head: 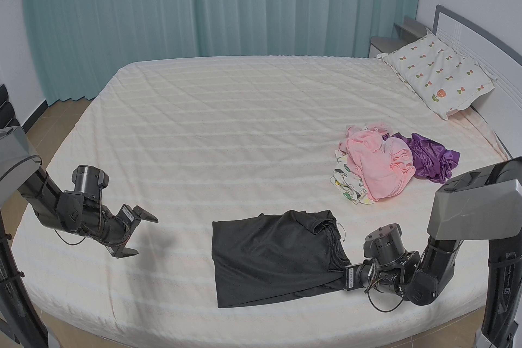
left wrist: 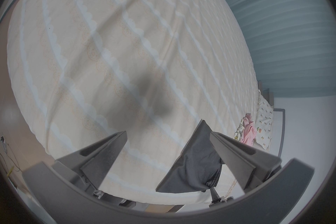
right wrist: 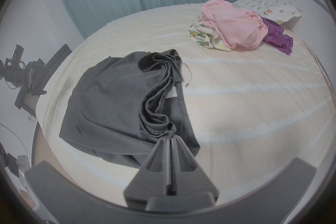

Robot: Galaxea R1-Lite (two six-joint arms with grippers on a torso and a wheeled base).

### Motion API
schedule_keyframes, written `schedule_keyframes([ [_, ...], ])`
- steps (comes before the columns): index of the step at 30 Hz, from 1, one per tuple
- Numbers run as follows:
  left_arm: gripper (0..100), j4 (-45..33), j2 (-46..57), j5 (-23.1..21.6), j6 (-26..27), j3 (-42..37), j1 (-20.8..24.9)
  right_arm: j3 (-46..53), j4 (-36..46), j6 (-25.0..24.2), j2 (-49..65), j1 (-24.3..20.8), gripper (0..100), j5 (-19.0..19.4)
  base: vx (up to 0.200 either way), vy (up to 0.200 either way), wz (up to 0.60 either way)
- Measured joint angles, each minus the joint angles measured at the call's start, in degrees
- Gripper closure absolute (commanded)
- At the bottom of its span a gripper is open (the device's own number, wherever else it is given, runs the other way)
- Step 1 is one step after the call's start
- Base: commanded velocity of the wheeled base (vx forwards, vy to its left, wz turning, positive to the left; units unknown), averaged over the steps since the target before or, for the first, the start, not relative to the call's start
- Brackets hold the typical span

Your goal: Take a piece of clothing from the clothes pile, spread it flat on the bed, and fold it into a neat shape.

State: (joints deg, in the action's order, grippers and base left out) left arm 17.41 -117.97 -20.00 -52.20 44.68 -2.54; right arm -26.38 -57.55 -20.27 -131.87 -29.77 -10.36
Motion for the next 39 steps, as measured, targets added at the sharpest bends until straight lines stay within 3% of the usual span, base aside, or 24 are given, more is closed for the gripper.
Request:
schedule_keyframes([
  [4, 0, 0.02, 0.0, -0.02, 0.01, -0.02, 0.0, 0.52, 0.22, 0.11, 0.0, 0.74, 100, 0.02, 0.0, 0.0, 0.0],
  [5, 0, 0.02, 0.0, -0.02, 0.0, -0.02, 0.0, 0.56, 0.35, 0.11, -0.02, 0.83, 0, 0.02, 0.0, 0.0, 0.0],
  [19, 0, -0.01, 0.02, -0.05, -0.05, -0.04, 0.0, -0.96, 0.38, 0.09, 0.77, 2.23, 0, 0.27, 0.0, 0.0, 0.0],
  [28, 0, 0.02, 0.02, -0.07, -0.07, -0.17, 0.0, -14.85, 2.32, -0.28, -0.46, 4.04, 0, 1.12, 0.0, 0.0, 0.0],
  [37, 0, 0.05, 0.0, -0.13, -0.05, -0.35, 0.09, -30.72, 10.12, -0.04, -7.5, 3.54, 0, 1.89, 0.0, 0.0, 0.0],
  [38, 0, 0.05, -0.02, -0.13, -0.05, -0.37, 0.09, -31.83, 11.02, 0.0, -8.24, 3.45, 100, 1.99, 0.0, 0.0, 0.0],
  [39, 0, 0.05, -0.04, -0.13, -0.07, -0.37, 0.09, -32.9, 11.68, 0.05, -9.05, 3.32, 100, 2.05, 0.0, 0.0, 0.0],
])
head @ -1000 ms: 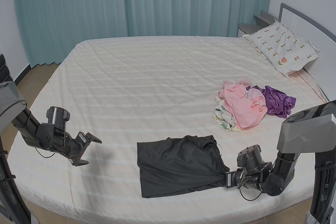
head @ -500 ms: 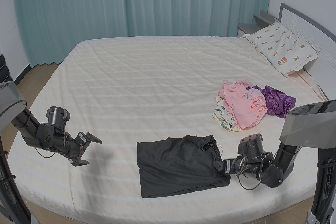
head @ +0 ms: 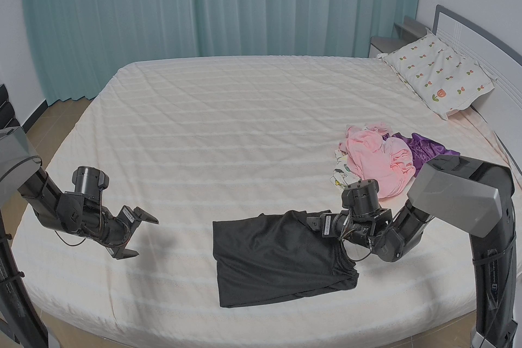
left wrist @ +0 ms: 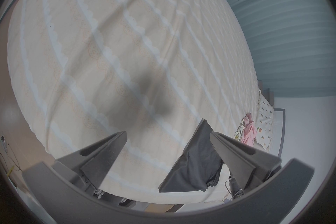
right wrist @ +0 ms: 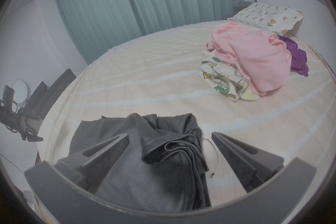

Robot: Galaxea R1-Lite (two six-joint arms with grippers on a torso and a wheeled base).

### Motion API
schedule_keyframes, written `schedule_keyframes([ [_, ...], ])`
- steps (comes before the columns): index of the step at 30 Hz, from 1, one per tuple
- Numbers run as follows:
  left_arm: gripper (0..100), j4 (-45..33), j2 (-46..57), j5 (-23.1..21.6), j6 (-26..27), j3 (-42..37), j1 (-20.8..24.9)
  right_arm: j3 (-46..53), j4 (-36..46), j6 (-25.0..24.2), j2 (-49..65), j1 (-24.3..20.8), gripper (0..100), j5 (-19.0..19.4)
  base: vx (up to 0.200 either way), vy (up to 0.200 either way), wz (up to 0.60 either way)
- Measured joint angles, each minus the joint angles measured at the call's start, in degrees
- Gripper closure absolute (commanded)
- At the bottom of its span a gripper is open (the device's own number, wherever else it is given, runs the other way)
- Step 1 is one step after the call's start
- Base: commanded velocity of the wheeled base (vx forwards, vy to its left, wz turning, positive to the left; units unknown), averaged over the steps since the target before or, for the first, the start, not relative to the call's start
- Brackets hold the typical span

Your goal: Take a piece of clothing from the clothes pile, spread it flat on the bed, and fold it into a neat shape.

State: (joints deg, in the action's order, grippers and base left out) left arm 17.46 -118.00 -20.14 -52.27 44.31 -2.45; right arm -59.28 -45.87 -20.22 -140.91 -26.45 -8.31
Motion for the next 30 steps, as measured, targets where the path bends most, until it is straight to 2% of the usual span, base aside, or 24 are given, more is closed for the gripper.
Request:
schedule_keyframes([
  [10, 0, 0.88, -0.18, 0.0, 0.0, -0.07, 0.02, -3.3, 0.5, -0.18, -3.33, -0.11, 100, 0.17, 0.0, 0.0, 0.0],
  [16, 0, 1.34, -0.27, 0.0, 0.02, -0.4, 0.02, -6.56, 0.46, -1.04, -3.79, 2.18, 100, 0.17, 0.0, 0.0, 0.0],
  [24, 0, 1.37, -0.38, 0.0, 0.02, -0.46, 0.02, -9.48, 4.22, -6.18, -4.49, 3.8, 100, 1.4, 0.0, 0.0, 0.0],
  [25, 0, 1.37, -0.38, 0.0, 0.02, -0.46, 0.02, -9.76, 5.05, -7.03, -4.55, 3.88, 0, 1.56, 0.0, 0.0, 0.0],
  [30, 0, 1.37, -0.38, 0.0, 0.02, -0.46, 0.06, -10.7, 6.7, -8.29, -4.71, 4.0, 0, 2.38, 0.0, 0.0, 0.0],
])
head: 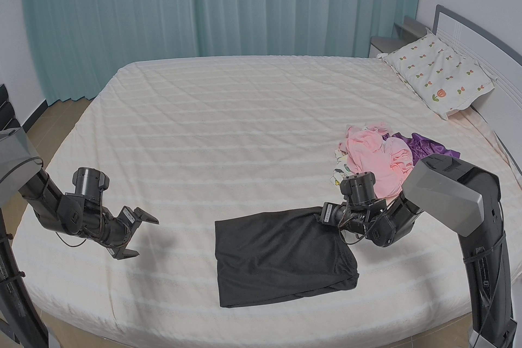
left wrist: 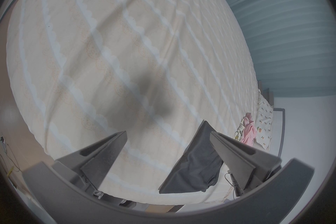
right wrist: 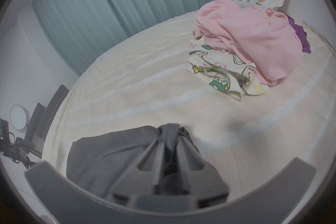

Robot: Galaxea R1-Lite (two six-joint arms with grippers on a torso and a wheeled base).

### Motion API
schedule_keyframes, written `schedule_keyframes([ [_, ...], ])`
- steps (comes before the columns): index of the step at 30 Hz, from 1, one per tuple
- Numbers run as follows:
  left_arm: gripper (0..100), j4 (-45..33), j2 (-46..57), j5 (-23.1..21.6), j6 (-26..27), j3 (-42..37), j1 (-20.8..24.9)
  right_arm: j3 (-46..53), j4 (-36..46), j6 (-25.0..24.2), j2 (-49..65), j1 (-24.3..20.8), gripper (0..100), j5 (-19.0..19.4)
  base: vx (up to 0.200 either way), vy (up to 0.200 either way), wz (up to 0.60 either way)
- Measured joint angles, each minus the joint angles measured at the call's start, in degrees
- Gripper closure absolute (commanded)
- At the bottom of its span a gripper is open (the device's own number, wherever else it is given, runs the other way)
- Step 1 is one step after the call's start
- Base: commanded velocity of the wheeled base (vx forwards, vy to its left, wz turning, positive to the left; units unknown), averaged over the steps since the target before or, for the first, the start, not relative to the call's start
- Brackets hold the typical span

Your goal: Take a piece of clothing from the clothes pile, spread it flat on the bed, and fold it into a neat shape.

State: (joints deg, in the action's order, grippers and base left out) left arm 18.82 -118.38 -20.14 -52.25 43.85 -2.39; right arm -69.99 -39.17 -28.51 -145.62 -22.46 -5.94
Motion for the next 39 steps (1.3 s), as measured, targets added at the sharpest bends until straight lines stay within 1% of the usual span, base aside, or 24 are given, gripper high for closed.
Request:
schedule_keyframes([
  [4, 0, -0.02, 0.0, 0.0, -0.02, 0.0, 0.05, -0.41, 0.15, -1.29, 0.17, 0.38, 0, 0.06, 0.0, 0.0, 0.0],
  [8, 0, -0.02, 0.0, 0.0, 0.0, 0.0, 0.05, 0.78, 0.11, -4.11, 1.66, 1.18, 0, 0.26, 0.0, 0.0, 0.0],
  [10, 0, -0.02, 0.0, 0.0, 0.0, 0.02, 0.05, 2.33, 0.11, -4.88, 2.65, 1.35, 0, 0.96, 0.0, 0.0, 0.0],
  [12, 0, -0.02, 0.0, 0.0, -0.02, 0.02, 0.05, 5.13, -0.24, -4.88, 3.97, 1.43, 0, 2.79, 0.0, 0.0, 0.0],
  [14, 0, -0.02, 0.0, -0.02, -0.02, 0.02, 0.05, 8.17, -0.66, -4.16, 5.12, 1.54, 0, 5.01, 0.0, 0.0, 0.0],
  [17, 0, -0.05, 0.0, -0.05, -0.02, 0.02, 0.05, 14.62, -2.44, -1.26, 7.11, 1.88, 0, 9.35, 0.0, 0.0, 0.0],
  [21, 0, -0.02, 0.0, -0.06, -0.02, 0.02, 0.07, 22.91, -5.23, 4.35, 9.42, 2.28, 0, 14.34, 0.0, 0.0, 0.0],
  [23, 0, -0.05, 0.0, -0.06, -0.02, -0.02, 0.07, 25.44, -6.02, 5.94, 10.14, 2.36, 0, 15.97, 0.0, 0.0, 0.0],
  [27, 0, -0.05, 0.0, -0.09, 0.0, -0.02, 0.11, 27.77, -6.34, 6.51, 11.02, 1.9, 0, 16.53, 0.0, 0.0, 0.0],
  [28, 0, -0.05, 0.0, -0.09, -0.02, -0.02, 0.11, 28.06, -6.34, 6.53, 11.13, 1.79, 100, 16.53, 0.0, 0.0, 0.0],
  [39, 0, -0.05, 0.0, -0.09, -0.02, 0.02, 0.11, 31.98, -6.35, 6.53, 12.79, 1.82, 100, 16.53, 0.0, 0.0, 0.0],
])
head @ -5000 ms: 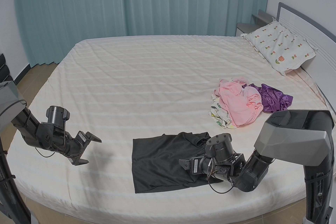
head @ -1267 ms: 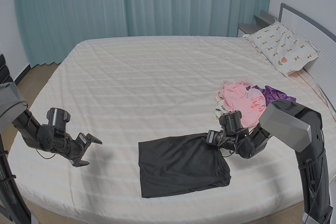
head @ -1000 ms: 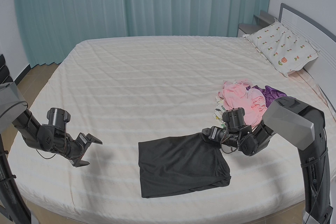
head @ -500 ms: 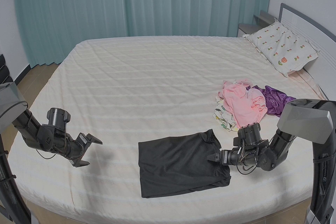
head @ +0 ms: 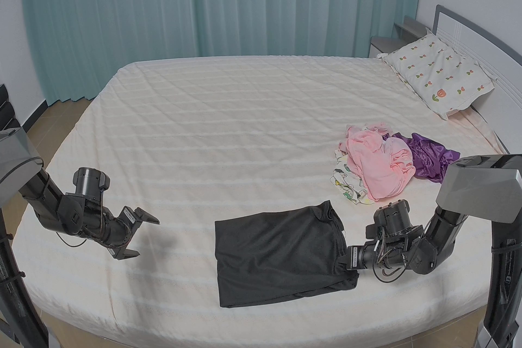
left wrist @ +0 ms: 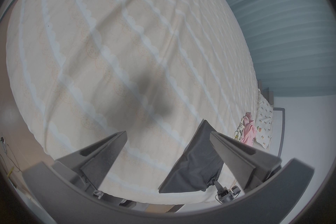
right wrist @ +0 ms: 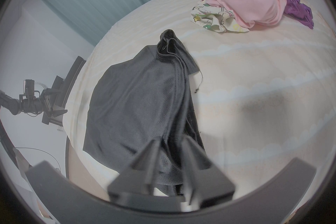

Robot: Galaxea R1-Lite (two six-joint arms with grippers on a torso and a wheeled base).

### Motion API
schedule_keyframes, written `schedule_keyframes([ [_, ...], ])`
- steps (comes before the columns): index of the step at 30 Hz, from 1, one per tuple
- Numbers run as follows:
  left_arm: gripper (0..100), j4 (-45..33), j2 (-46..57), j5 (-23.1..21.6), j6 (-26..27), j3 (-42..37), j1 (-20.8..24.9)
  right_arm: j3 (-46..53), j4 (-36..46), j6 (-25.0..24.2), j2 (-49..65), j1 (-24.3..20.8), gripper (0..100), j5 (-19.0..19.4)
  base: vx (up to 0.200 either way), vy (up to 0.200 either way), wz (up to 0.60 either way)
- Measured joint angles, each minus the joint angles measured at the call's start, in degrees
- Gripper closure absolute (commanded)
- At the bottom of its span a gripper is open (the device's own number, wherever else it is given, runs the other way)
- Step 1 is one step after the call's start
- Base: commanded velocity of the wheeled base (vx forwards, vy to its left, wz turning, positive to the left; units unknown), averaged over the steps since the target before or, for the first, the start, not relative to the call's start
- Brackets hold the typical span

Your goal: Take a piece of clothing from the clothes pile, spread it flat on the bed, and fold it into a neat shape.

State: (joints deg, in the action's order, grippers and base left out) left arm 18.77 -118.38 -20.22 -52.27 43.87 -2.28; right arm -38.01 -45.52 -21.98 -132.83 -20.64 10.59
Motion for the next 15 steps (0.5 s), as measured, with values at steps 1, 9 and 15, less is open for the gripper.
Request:
schedule_keyframes([
  [1, 0, 0.0, 0.0, 0.0, 0.0, 0.0, 0.0, 0.45, 0.01, -0.02, 0.2, 0.13, 100, 0.0, 0.0, 0.0, 0.0],
  [9, 0, 0.0, 0.0, -0.02, 0.0, -0.05, 0.02, 4.72, 0.17, 0.0, 2.07, 0.68, 100, -0.04, 0.0, 0.0, 0.0],
  [15, 0, 0.02, 0.02, -0.02, 0.0, -0.11, 0.11, 5.85, 0.15, 0.11, 2.76, 1.12, 100, -0.22, 0.0, 0.0, 0.0],
])
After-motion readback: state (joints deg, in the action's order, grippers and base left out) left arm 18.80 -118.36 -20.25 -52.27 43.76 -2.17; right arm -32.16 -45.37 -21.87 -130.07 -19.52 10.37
